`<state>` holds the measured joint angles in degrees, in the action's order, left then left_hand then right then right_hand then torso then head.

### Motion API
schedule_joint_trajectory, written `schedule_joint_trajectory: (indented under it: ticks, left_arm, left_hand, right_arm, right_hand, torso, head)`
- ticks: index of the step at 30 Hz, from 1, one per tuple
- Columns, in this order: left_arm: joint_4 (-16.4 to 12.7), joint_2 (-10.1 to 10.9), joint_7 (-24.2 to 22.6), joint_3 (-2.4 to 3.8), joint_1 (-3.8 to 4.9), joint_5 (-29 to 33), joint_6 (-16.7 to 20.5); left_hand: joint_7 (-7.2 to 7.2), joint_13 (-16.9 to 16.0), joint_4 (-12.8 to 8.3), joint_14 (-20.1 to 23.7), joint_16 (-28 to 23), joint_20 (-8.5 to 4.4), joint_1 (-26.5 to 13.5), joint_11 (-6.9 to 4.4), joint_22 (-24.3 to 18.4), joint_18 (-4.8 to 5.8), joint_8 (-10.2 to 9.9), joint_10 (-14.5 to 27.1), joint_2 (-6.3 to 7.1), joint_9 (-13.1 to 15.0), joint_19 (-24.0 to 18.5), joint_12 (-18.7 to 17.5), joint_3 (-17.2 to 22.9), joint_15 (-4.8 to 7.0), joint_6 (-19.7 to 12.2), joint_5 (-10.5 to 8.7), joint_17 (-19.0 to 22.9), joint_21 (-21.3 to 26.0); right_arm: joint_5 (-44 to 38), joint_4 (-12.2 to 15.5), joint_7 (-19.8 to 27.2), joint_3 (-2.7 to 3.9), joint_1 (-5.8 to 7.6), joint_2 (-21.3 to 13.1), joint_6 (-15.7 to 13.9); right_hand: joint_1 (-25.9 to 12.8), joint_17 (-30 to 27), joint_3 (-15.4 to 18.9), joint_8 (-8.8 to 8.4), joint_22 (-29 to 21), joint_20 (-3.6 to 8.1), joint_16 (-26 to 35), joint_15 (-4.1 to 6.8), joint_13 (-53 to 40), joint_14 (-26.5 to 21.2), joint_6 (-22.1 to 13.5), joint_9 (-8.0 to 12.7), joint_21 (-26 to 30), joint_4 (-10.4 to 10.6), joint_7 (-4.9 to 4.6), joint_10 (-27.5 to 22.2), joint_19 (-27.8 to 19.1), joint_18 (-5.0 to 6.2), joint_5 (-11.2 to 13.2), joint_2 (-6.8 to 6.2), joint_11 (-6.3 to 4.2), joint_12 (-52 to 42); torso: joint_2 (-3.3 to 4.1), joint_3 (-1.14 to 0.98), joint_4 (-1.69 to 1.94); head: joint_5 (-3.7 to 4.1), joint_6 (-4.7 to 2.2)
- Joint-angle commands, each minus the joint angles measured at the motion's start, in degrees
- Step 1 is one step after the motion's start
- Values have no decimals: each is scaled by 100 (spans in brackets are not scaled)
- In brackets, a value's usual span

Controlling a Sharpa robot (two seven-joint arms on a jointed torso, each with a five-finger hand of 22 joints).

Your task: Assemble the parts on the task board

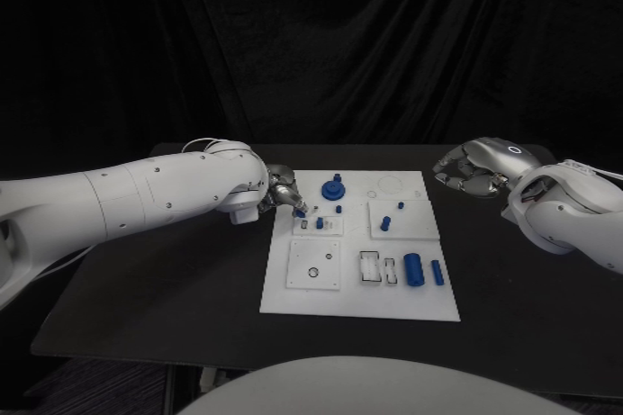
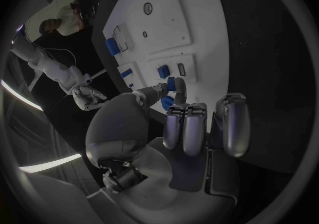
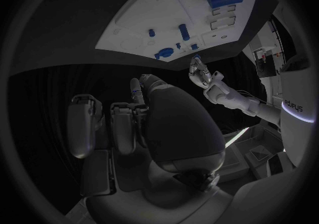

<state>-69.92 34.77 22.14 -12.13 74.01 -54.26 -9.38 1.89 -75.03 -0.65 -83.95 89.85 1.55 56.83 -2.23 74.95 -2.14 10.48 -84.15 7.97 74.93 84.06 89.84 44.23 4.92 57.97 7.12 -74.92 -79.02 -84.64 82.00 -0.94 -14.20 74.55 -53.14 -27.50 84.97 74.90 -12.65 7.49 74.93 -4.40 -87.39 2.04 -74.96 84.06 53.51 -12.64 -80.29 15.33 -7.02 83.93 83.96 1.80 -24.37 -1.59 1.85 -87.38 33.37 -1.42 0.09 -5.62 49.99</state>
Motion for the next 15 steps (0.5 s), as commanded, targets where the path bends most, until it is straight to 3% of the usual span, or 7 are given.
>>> schedule_joint_trajectory:
  ticks: [1,11,15]
  left_arm:
    - [126,-132,319,5,51,162,-599]
    - [347,-426,643,6,89,-297,-684]
    - [418,-522,933,6,93,-484,-745]
  left_hand:
    - [16,-1497,-500,-605,15,20,9,26,1159,-48,-22,-585,-31,85,24,16,519,-29,-39,-37,-1508,8]
    - [21,-1497,-473,-605,15,38,-24,43,1156,-50,-39,-585,-96,104,16,16,406,-48,-86,23,-1508,14]
    - [17,-1497,-474,-605,15,40,-30,36,1163,-46,-41,-585,-150,118,34,16,286,-42,-109,132,-1508,-18]
  right_arm:
    - [-14,5,-112,4,-12,4,-35]
    - [-14,5,-110,4,-11,28,-25]
    - [-14,-2,-106,4,-11,41,-21]
  right_hand:
    - [37,1228,-45,-30,1176,-37,32,-51,-1196,453,15,8,20,-2,-6,227,39,71,-22,-31,24,31]
    - [37,1228,-45,-30,1176,-37,32,-51,-1196,453,15,8,20,-2,-6,227,39,71,-22,-31,24,31]
    - [37,1228,-45,-30,1176,-37,32,-51,-1196,453,15,8,20,-2,-6,227,39,71,-22,-31,24,31]
  torso:
    - [3,3,4]
    - [9,8,6]
    - [11,7,5]
  head:
    - [-5,1]
    - [-31,1]
    - [-53,1]
